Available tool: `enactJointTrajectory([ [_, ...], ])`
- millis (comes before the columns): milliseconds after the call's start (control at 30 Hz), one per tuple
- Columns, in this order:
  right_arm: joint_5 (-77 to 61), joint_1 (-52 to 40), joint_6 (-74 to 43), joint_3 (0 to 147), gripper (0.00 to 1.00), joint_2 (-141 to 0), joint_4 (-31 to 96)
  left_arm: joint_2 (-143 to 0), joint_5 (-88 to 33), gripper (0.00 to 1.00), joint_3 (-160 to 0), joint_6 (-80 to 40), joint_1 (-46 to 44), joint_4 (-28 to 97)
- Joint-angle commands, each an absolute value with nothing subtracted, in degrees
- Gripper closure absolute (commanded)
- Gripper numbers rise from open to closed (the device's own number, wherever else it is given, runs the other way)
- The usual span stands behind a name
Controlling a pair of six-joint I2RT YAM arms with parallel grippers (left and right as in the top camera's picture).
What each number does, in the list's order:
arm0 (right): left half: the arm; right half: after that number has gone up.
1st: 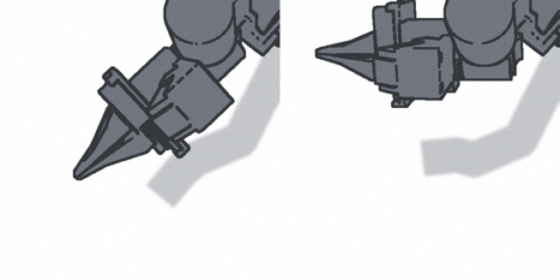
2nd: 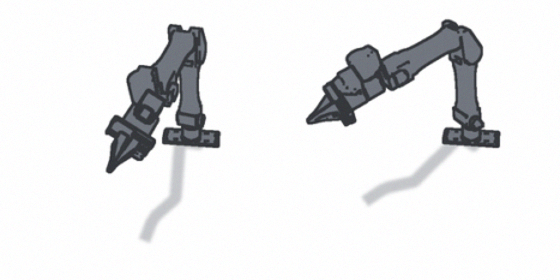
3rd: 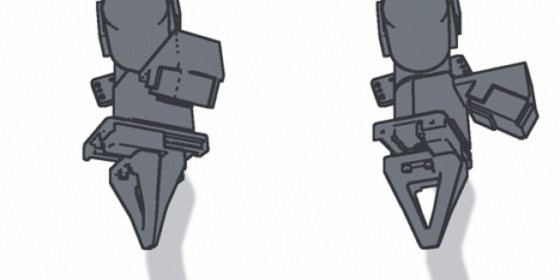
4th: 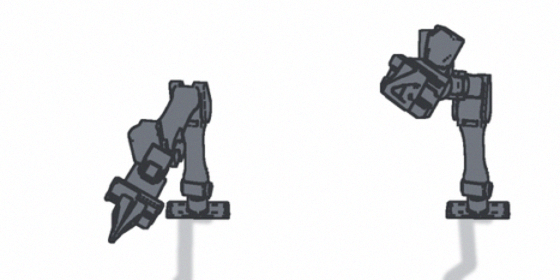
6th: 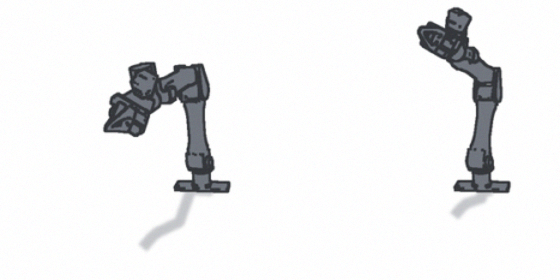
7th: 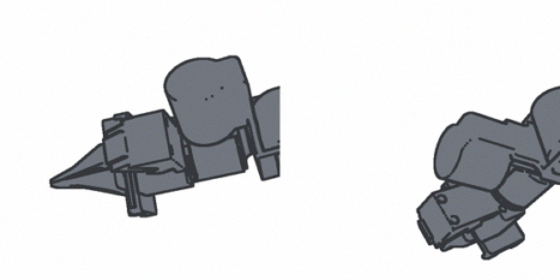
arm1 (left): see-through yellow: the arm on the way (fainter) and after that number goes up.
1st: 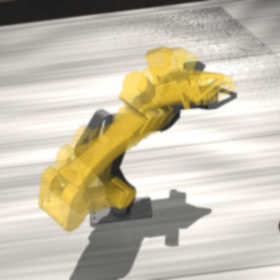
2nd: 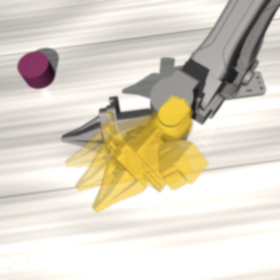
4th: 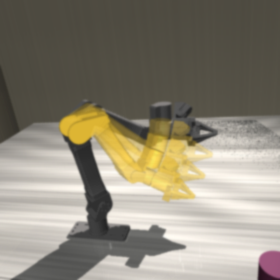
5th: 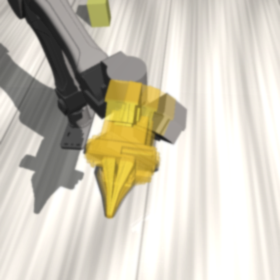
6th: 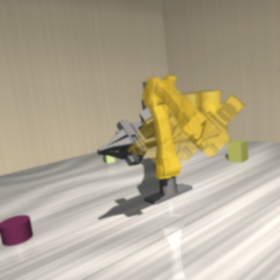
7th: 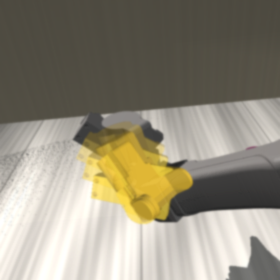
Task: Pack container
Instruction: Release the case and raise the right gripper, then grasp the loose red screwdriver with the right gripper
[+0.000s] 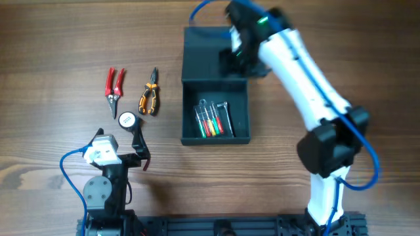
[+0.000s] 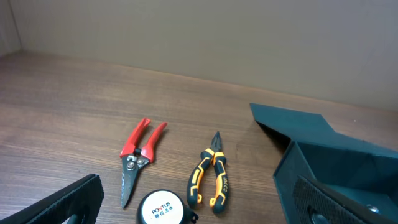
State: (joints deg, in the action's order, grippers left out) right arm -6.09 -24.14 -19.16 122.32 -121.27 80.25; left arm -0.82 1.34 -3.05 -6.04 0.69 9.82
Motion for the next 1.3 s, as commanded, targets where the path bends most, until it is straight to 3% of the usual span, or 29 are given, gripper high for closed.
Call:
enactJointTrajectory([
  [0,2.9,-16.5,-6.4,132.3,0.07,-120.4,89.9,-0.4,0.4,0.00,-2.8,-4.7,0.2,9.6],
  [100,5.3,-9.0,-1.5,132.7,0.00,-119.4,92.1,-0.4,0.4,0.00,-2.8,-4.7,0.2,9.6],
  [467,0.1,9.9,1.5,127.1,0.00,-101.3,92.1,-0.4,0.4,0.00,-2.8,-4.7,0.2,9.6],
  [733,-1.8,11.0,1.3,92.9,0.01,-97.3,87.2,-0.4,0.4,0.00,-2.8,-4.7,0.2,9.6],
  [933,0.0,11.0,-0.2,66.6,0.00,-97.2,67.9,-0.4,0.5,0.00,-2.8,-4.7,0.2,9.6],
  [1267,0.7,10.8,5.9,62.5,0.00,-97.2,54.9,-0.4,0.5,0.00,-2.8,-4.7,0.2,9.6],
])
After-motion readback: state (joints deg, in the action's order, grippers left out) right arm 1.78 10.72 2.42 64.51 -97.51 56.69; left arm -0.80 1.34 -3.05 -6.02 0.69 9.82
